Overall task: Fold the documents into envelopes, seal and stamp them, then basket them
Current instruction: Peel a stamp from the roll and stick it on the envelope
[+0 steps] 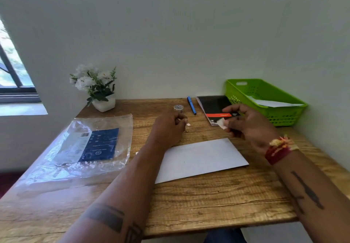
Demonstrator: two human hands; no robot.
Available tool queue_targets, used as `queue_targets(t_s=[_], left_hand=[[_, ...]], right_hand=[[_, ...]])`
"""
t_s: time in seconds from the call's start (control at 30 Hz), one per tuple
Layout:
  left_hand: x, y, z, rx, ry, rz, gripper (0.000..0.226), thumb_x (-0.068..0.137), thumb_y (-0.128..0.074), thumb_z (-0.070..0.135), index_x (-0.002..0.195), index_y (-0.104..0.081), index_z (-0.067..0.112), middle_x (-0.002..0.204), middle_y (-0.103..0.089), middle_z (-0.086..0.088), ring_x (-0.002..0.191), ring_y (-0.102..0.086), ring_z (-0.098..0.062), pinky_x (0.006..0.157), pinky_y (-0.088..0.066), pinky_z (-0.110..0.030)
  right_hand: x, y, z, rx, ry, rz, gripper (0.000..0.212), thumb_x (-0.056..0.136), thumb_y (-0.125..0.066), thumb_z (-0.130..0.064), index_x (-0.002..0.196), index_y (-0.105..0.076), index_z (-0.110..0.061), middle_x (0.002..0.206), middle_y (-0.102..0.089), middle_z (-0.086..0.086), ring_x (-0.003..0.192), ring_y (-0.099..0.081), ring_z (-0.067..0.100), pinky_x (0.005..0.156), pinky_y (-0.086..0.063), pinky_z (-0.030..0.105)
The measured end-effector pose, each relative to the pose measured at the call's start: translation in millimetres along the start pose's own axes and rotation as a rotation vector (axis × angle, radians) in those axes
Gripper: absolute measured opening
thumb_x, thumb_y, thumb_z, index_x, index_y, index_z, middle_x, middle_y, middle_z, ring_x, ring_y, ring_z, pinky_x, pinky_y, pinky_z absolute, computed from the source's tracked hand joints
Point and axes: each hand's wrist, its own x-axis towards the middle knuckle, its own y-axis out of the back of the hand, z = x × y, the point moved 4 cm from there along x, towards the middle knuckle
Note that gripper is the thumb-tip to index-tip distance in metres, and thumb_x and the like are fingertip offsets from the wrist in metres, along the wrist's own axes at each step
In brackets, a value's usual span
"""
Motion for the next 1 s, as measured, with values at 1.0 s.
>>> queue_targets(t_s=[1.0], left_hand=[[-3, -4, 1, 0.018, 0.013, -0.028, 0.011, 0.103, -0.06, 0.028, 0.107, -0.07, 0.028, 0.092, -0.073, 0.005, 0.087, -0.067, -0.01, 0.065, -0.042, -0.023]], right_hand=[[-52, -30, 10, -0.872, 0.035, 0.372, 0.014, 0.092, -0.068, -0.019, 0.084, -0.056, -0.022, 0.082, -0.063, -0.004, 0.08, -0.059, 0.016, 0.066, -0.041, 0.027]])
